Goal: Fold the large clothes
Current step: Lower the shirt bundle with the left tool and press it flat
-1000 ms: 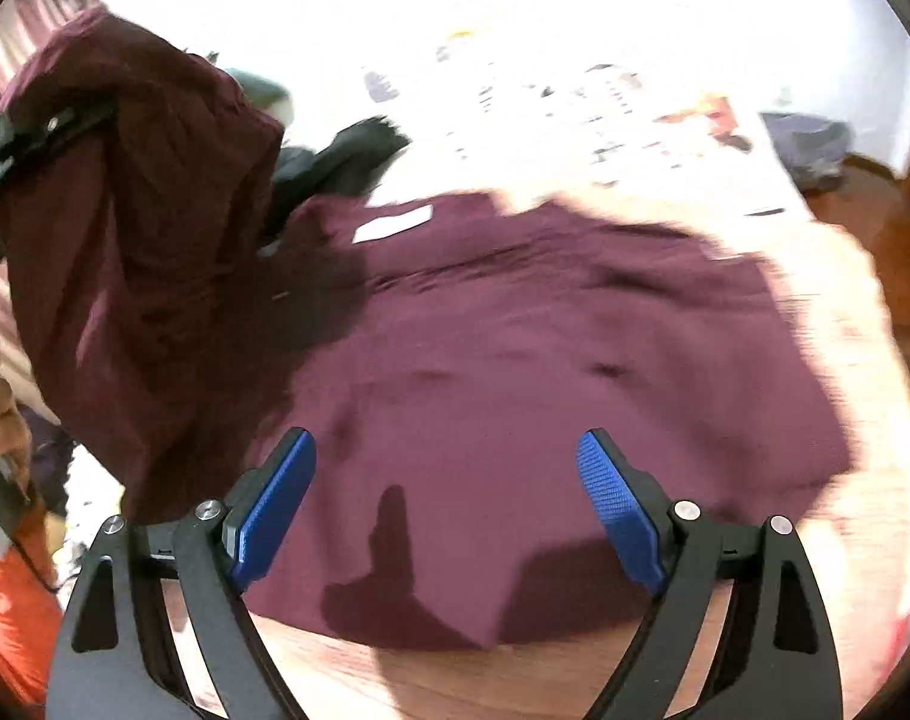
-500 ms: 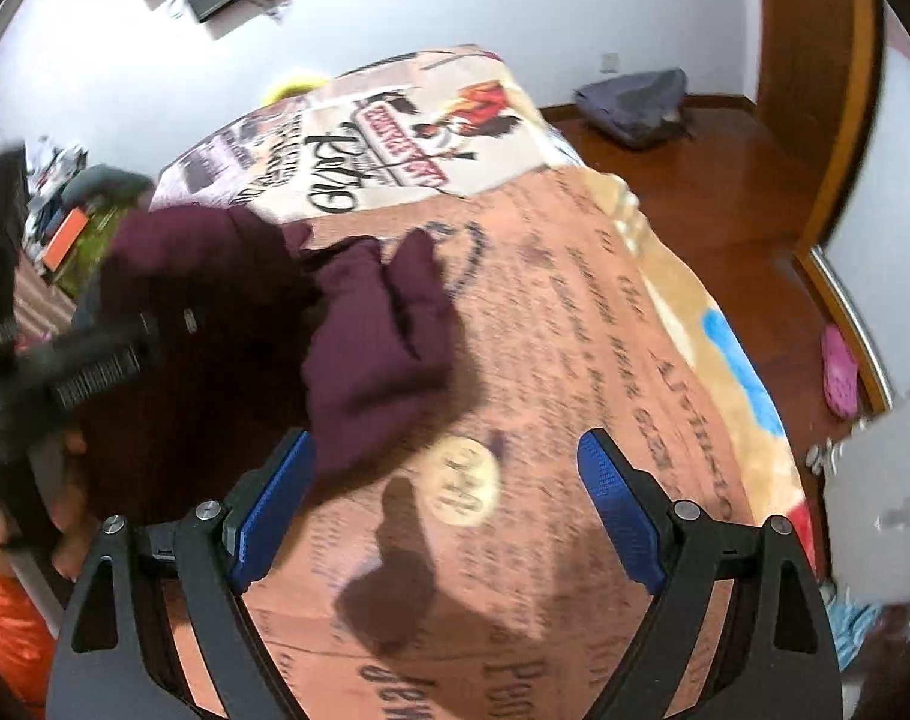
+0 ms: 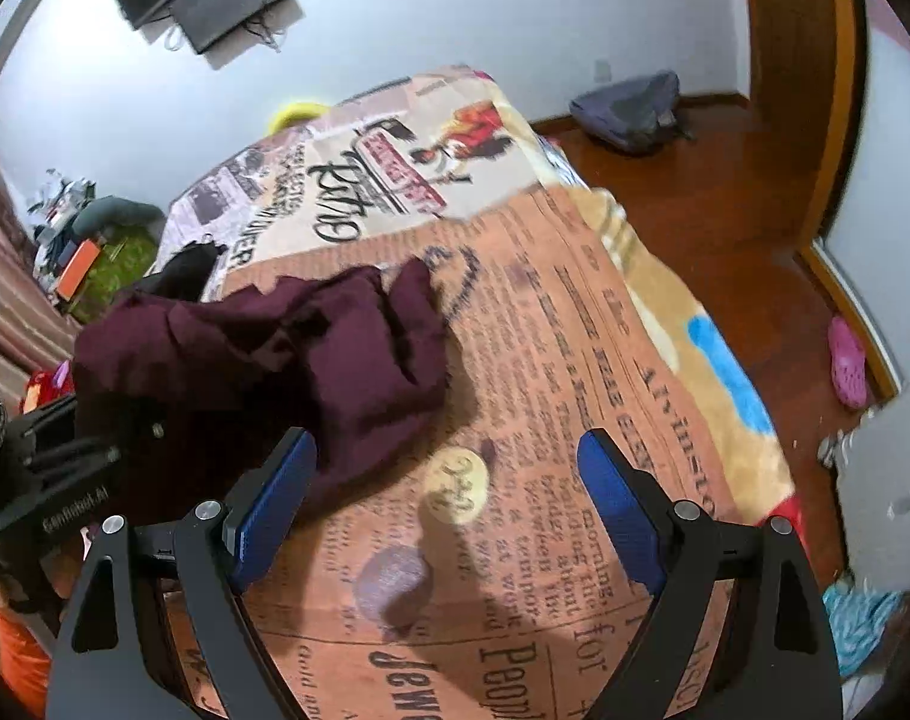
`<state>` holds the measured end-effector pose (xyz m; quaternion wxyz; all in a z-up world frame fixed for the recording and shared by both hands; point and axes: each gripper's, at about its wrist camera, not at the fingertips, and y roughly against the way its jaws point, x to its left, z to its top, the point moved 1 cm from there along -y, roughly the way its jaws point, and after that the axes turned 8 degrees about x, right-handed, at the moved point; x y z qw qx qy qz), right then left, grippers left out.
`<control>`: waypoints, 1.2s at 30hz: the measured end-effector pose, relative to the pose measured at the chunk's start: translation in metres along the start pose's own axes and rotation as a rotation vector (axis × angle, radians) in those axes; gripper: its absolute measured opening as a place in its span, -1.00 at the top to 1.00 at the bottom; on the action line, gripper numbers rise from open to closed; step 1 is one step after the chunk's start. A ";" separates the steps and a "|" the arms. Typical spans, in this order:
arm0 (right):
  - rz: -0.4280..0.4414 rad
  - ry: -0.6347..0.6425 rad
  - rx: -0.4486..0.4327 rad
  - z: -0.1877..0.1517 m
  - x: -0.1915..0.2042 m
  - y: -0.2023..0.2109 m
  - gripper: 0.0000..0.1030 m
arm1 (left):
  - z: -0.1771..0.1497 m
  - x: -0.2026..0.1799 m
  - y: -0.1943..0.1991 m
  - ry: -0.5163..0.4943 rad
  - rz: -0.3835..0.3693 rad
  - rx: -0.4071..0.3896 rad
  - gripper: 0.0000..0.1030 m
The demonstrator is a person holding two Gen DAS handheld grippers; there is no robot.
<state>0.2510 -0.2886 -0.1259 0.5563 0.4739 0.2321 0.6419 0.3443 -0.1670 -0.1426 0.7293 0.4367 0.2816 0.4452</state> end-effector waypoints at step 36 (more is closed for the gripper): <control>-0.032 -0.023 0.003 -0.022 -0.010 0.017 -0.70 | 0.068 0.013 -0.043 0.111 -0.234 0.207 0.06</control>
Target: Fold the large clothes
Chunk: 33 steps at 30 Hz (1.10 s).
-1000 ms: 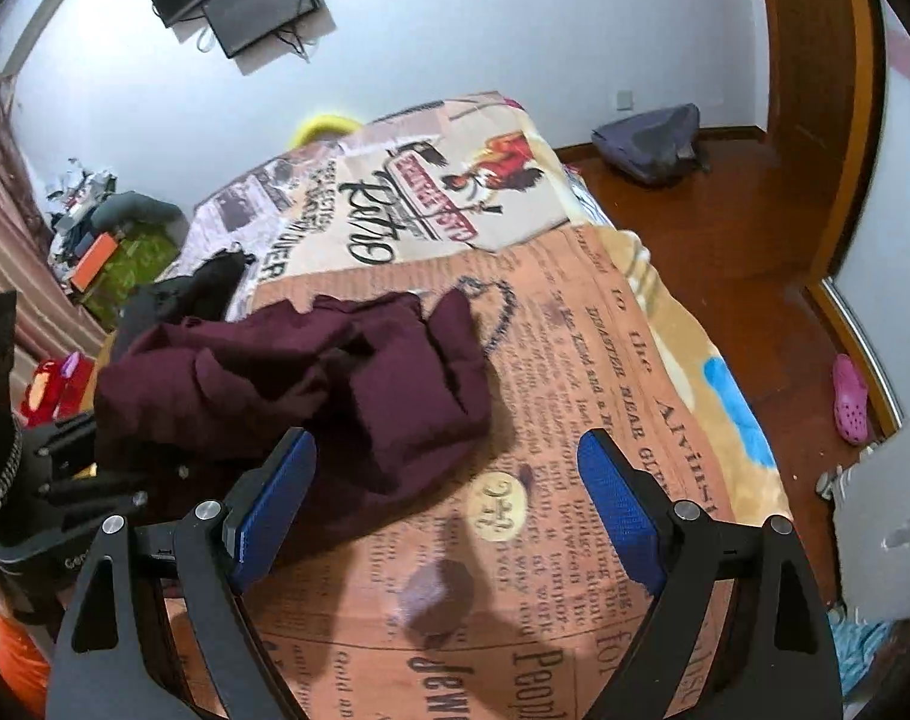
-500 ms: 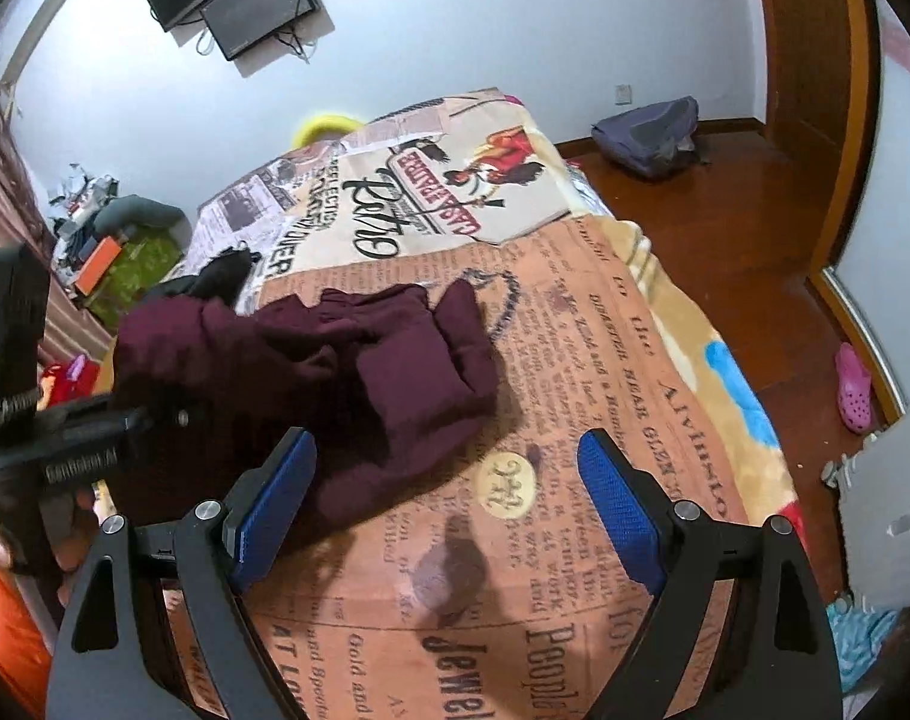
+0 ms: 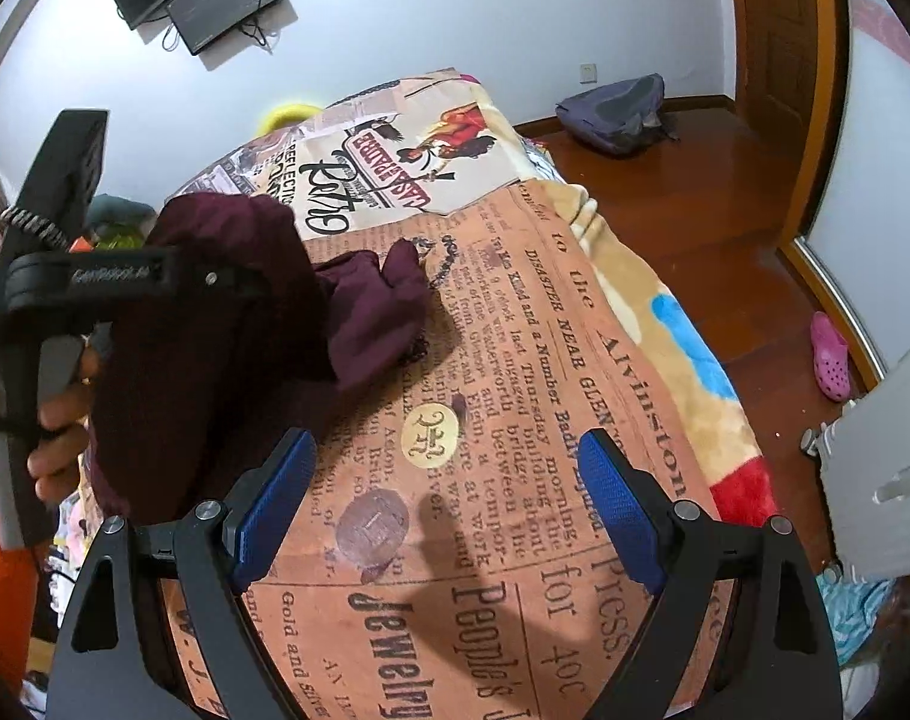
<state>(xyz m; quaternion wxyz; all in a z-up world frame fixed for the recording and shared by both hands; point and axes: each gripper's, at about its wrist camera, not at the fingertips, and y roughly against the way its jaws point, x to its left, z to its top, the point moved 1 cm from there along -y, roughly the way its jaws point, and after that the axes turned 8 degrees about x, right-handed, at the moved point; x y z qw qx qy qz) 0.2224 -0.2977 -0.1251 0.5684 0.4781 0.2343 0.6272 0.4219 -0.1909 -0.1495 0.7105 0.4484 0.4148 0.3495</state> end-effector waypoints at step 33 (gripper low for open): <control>0.288 0.126 0.177 0.036 0.092 -0.045 -0.71 | -0.122 0.103 0.109 0.134 0.297 -0.263 -0.36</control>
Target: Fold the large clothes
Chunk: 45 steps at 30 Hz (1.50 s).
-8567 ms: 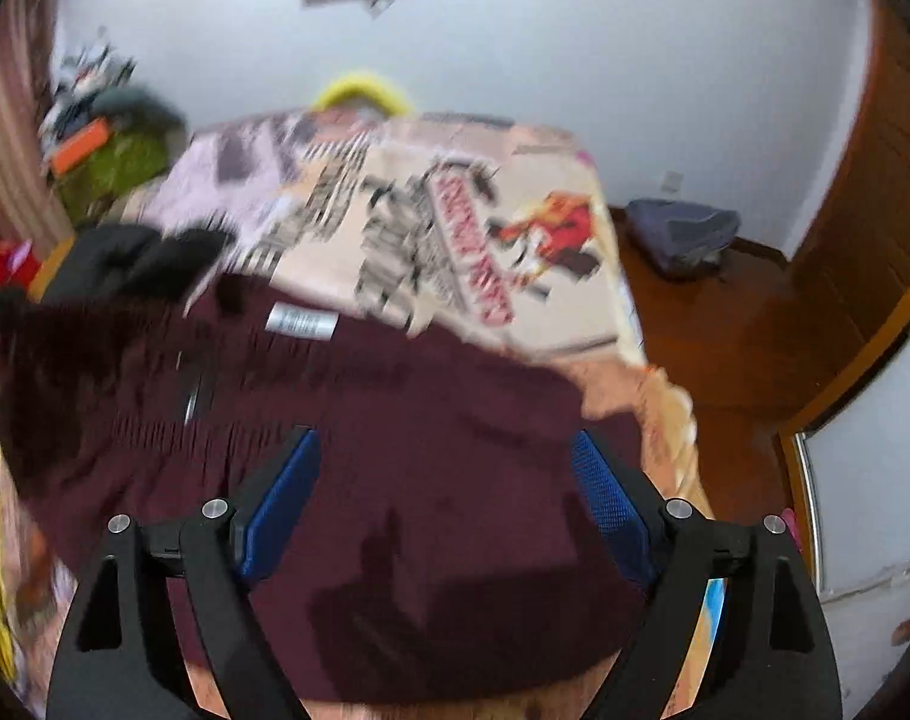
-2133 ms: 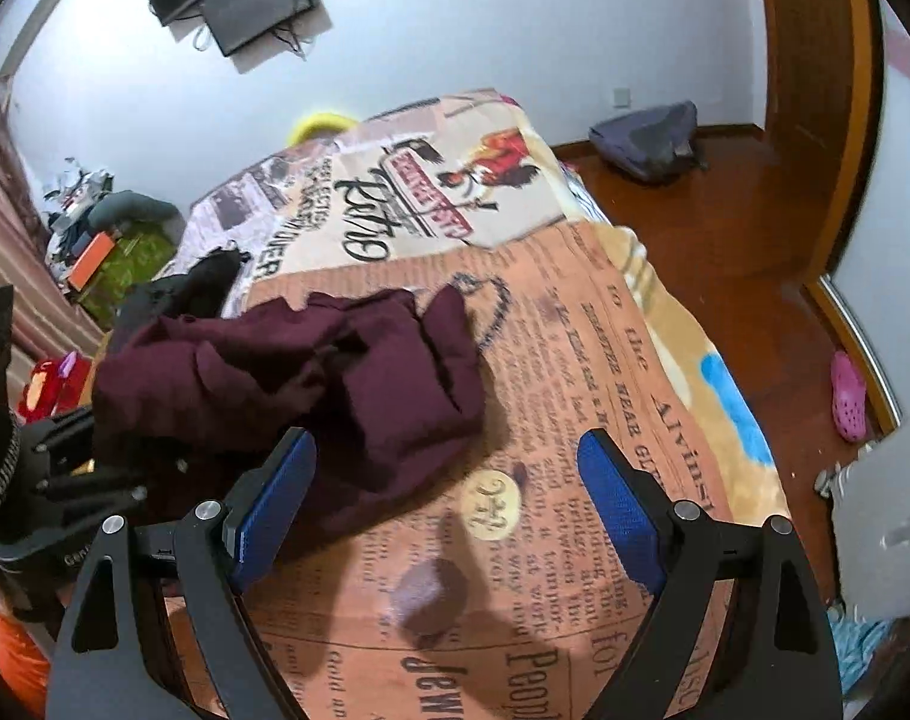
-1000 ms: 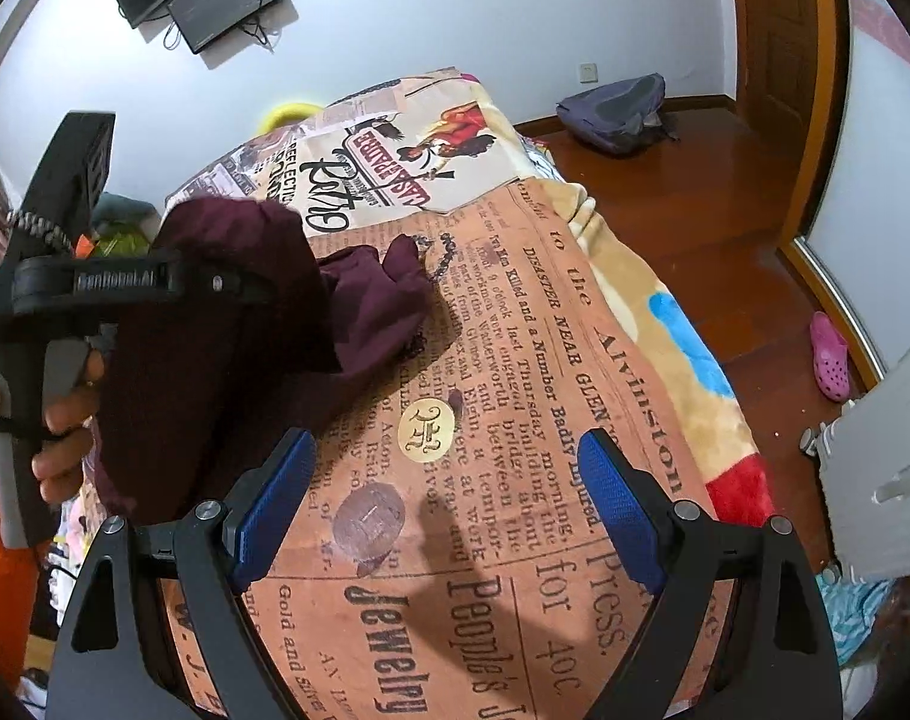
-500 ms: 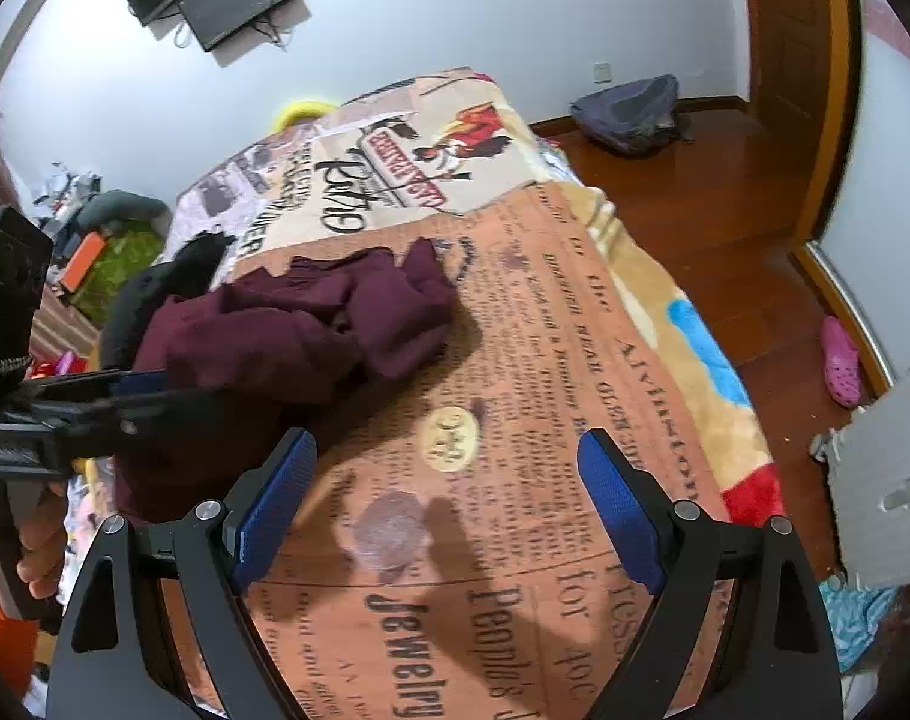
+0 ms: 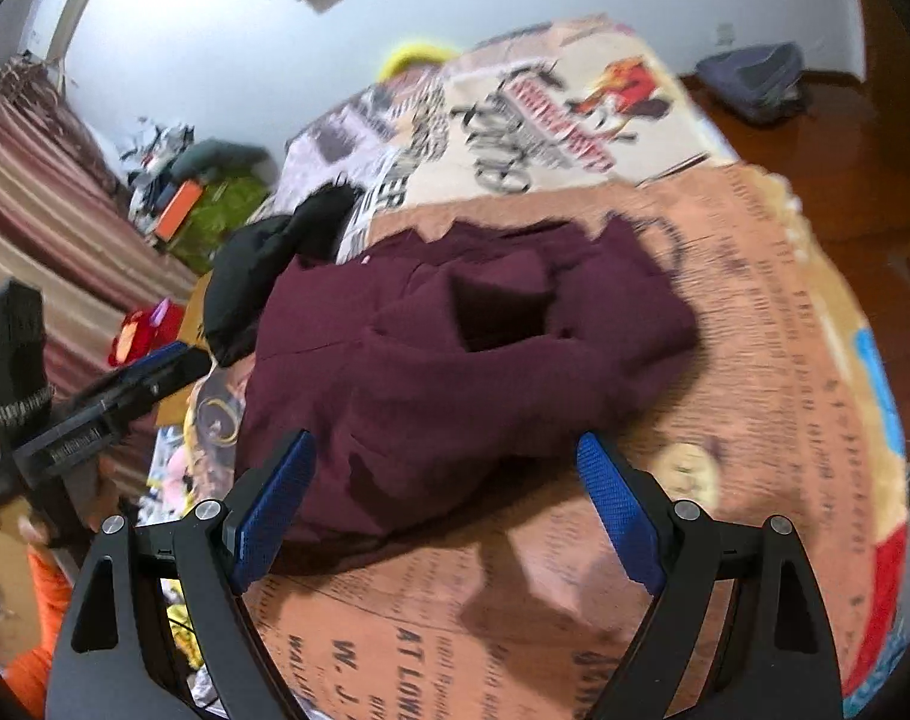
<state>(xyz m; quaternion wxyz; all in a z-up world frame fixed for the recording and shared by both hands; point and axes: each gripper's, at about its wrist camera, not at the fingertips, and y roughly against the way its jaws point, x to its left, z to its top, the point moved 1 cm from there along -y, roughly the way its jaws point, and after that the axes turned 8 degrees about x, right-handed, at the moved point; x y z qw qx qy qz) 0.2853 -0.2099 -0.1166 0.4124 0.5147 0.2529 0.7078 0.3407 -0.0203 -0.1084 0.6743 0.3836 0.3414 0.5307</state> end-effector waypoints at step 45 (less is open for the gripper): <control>-0.308 0.142 -0.062 0.047 -0.073 -0.010 0.00 | -0.046 -0.023 -0.065 0.031 -0.013 0.036 -0.75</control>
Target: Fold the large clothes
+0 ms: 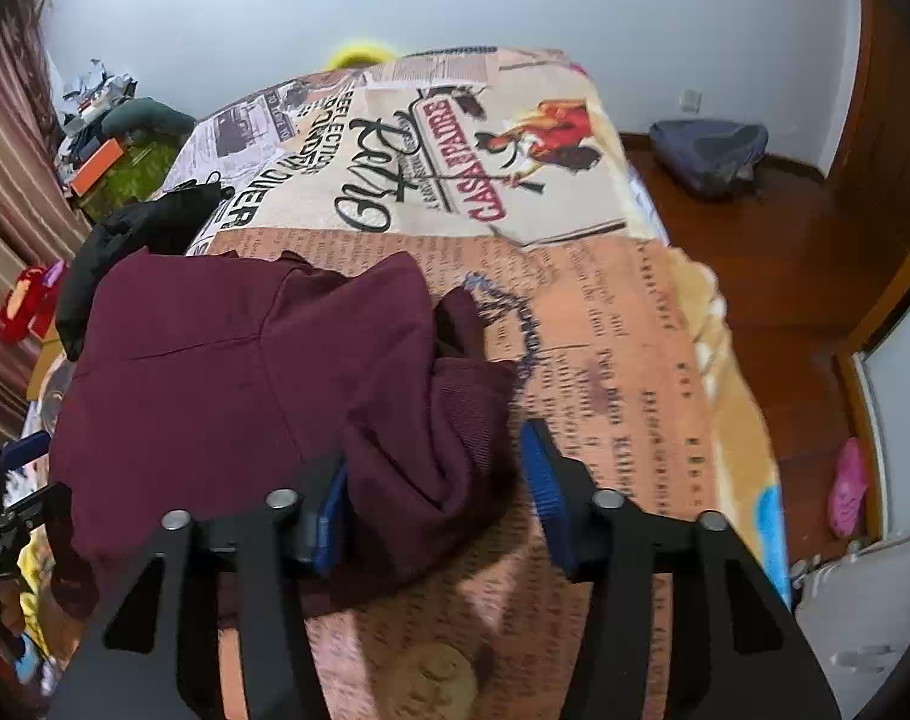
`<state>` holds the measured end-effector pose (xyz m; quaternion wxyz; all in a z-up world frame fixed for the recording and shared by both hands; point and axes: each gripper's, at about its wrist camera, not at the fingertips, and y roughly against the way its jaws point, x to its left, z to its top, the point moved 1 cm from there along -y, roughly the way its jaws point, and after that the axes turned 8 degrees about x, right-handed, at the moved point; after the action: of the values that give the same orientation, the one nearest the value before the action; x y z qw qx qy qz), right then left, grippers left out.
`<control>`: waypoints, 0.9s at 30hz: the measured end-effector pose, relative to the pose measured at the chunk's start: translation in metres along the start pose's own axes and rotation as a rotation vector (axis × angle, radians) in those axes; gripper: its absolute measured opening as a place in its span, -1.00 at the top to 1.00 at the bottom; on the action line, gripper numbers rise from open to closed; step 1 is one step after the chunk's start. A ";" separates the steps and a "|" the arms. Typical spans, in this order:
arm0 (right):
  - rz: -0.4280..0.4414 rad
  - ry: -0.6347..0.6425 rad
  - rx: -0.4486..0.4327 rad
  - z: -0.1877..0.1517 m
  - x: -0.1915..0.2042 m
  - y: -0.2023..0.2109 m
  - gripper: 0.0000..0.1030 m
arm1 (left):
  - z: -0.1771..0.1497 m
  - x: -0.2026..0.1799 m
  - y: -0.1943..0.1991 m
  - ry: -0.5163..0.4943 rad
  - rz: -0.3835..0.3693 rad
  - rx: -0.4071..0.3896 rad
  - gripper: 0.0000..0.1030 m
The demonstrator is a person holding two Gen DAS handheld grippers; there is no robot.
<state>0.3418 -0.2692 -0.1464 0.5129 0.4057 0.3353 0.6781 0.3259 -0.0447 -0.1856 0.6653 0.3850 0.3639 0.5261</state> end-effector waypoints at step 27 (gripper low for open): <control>0.146 -0.160 0.193 0.013 -0.022 -0.034 -0.78 | 0.008 0.035 -0.003 0.247 -0.141 0.034 -0.76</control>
<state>0.3709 -0.2818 -0.1748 0.4458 0.5295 0.3266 0.6436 0.3405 -0.0122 -0.1875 0.6440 0.3019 0.4781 0.5153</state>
